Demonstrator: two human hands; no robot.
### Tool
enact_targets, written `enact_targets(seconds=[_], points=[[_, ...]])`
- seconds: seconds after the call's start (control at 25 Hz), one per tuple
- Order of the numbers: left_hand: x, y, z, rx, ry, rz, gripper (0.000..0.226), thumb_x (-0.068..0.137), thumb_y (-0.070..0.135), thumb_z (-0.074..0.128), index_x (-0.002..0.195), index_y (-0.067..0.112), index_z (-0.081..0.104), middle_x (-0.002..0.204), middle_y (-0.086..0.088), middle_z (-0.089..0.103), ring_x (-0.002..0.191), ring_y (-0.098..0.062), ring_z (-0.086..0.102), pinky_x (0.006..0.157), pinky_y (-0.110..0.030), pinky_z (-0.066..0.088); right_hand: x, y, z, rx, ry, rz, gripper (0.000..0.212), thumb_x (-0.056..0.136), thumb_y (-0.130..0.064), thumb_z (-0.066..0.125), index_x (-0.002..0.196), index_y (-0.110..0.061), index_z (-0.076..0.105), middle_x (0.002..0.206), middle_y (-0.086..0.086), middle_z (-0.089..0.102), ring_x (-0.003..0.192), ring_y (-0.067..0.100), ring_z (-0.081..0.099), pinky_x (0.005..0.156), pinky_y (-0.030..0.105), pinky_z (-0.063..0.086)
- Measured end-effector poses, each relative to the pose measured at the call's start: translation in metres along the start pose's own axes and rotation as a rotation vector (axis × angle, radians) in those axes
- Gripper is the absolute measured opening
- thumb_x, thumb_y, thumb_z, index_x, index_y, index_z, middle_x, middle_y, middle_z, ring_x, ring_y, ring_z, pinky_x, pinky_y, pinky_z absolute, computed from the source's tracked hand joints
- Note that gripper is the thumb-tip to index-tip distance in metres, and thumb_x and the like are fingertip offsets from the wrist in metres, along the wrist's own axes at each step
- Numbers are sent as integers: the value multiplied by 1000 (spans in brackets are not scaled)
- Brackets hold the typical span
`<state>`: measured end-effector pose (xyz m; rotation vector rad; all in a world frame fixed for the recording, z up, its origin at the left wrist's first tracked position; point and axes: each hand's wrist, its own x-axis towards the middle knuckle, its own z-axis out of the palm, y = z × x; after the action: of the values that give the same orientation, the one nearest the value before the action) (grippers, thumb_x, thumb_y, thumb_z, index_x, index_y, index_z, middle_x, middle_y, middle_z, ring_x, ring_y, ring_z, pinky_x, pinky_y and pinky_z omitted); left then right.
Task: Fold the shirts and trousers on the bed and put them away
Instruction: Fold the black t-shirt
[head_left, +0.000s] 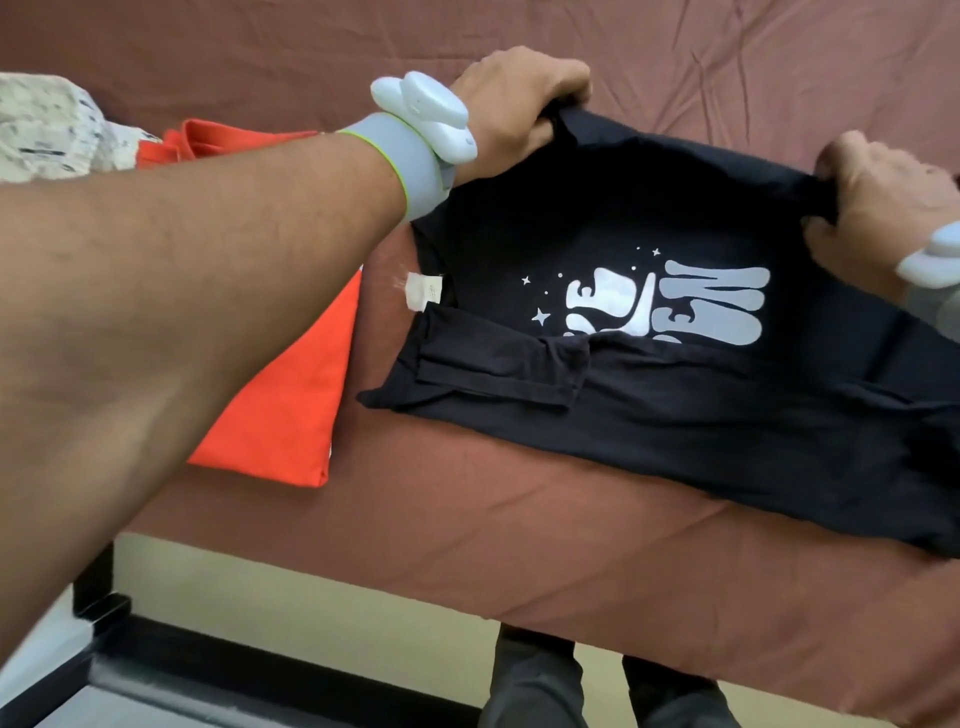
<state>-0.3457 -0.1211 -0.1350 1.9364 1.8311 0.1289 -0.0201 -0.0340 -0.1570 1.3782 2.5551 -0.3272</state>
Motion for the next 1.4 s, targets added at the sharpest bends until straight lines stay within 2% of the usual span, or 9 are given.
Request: enact_targets(seconds=[0.2, 0.32, 0.4, 0.56, 0.8, 0.92, 1.08, 1.28, 1.4], points=[[7, 7, 5, -118, -15, -157, 37, 86, 9, 44, 123, 15, 49, 100, -13, 64, 85, -32, 56, 77, -38, 46, 11, 1, 4, -7, -53, -3, 18, 88, -10, 56, 104, -2, 55, 103, 27, 52, 93, 47, 54, 77, 51, 44], [10, 15, 8, -189, -256, -158, 53, 83, 50, 71, 127, 27, 52, 108, 13, 57, 95, -12, 53, 85, -22, 38, 10, 4, 0, -8, -114, -17, 23, 91, -20, 60, 108, -5, 56, 105, 23, 49, 95, 46, 53, 74, 48, 42], [12, 17, 11, 5, -382, -141, 55, 76, 51, 78, 119, 20, 61, 107, 7, 62, 92, -18, 55, 80, -25, 37, 8, 6, -6, -64, -221, -47, 32, 85, -25, 70, 111, -10, 59, 104, 20, 55, 97, 42, 56, 71, 42, 41], [20, 27, -17, 206, -147, -221, 35, 87, 34, 71, 108, 7, 66, 102, -23, 65, 93, -40, 62, 68, -34, 35, 13, 5, -38, -124, -117, -42, 23, 81, -12, 69, 104, -12, 65, 93, 24, 59, 86, 45, 59, 66, 42, 44], [33, 25, -139, -82, 252, -271, 16, 94, 44, 56, 92, 28, 54, 89, 5, 55, 88, -17, 53, 87, -37, 49, 47, 19, -165, -98, 439, -84, 13, 77, -20, 44, 89, -17, 41, 92, 20, 46, 77, 46, 51, 68, 56, 49], [9, 55, -199, 95, 390, -121, 18, 89, 40, 50, 81, 24, 54, 69, 5, 49, 76, -17, 51, 71, -39, 43, 36, 12, -212, -130, 565, -109, 18, 81, -10, 53, 93, -17, 42, 95, 16, 43, 69, 45, 53, 62, 53, 48], [-49, 69, -194, 367, 576, -10, 25, 85, 29, 52, 98, 13, 66, 93, -15, 69, 81, -42, 62, 67, -43, 43, -23, -8, -202, -203, 600, -273, 20, 78, 3, 57, 97, -4, 54, 94, 22, 50, 52, 40, 54, 47, 34, 32], [-154, 88, -28, 221, 234, 46, 42, 79, 37, 42, 90, 11, 73, 75, -13, 70, 59, -38, 66, 54, -40, 55, -130, -13, -71, -215, 284, -436, 17, 72, 5, 49, 84, -4, 57, 74, 16, 49, 40, 29, 54, 33, 29, 35], [-217, 115, 56, 210, -15, -77, 21, 79, 21, 60, 92, 11, 72, 73, -12, 69, 62, -35, 66, 53, -33, 49, -189, -15, -5, -346, -140, -343, 33, 80, 1, 53, 111, -12, 52, 101, 8, 51, 78, 29, 64, 54, 34, 42]])
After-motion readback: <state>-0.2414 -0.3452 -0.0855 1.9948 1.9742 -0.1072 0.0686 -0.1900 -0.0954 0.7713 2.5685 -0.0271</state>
